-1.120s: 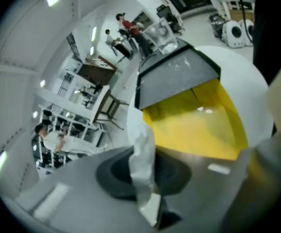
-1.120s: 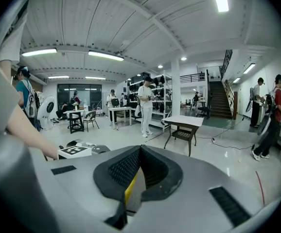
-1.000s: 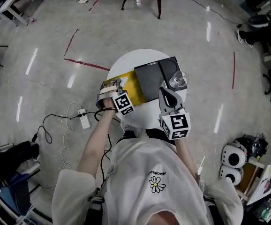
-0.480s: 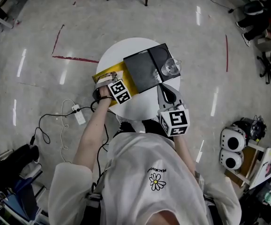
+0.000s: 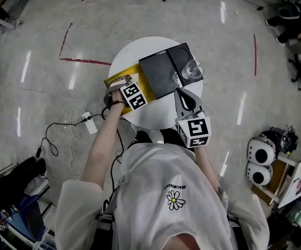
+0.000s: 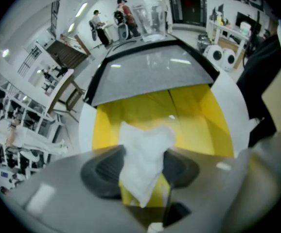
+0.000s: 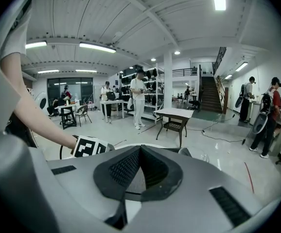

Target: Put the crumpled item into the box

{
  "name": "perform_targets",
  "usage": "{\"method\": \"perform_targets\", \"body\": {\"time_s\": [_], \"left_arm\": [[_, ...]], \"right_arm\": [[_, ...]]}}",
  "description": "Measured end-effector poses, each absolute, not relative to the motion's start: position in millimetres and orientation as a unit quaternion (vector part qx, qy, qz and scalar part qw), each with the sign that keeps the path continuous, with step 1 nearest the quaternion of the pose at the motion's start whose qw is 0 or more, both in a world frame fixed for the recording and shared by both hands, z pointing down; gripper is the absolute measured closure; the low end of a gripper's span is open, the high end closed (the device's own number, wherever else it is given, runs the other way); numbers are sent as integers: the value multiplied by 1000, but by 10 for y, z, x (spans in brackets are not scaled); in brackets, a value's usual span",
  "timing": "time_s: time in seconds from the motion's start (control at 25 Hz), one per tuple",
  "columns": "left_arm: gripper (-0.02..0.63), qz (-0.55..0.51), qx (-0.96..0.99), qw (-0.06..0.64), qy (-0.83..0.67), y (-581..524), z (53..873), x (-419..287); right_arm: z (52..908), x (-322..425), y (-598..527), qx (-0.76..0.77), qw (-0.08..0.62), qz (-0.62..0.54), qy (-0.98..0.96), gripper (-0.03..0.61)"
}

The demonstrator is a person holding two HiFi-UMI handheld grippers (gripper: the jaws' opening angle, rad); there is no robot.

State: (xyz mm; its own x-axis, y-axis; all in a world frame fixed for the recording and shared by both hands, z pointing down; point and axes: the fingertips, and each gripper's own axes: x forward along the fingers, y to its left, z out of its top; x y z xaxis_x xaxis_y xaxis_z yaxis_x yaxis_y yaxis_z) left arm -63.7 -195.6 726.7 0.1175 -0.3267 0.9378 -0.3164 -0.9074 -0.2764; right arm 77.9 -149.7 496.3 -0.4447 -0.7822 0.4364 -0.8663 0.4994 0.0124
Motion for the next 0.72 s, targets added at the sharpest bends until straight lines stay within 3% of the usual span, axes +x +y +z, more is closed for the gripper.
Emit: {"method": "perform_targets", "body": {"time_s": [0.16,0.36,0.72], "left_arm": [[394,-620,-753,-25,220,-1932,7270,-627],[297,-608,-762,-50,217,-1896,7251,-583],[288,-595,-767,-54,235,-1878,7137,-524]], "right_arm": [[4965,759,-1494,485,191,113,-846,578],[4945,769,-1538,481,188,111,-849,578],[4913,723,-1599,468,179,108,-859,578]]}}
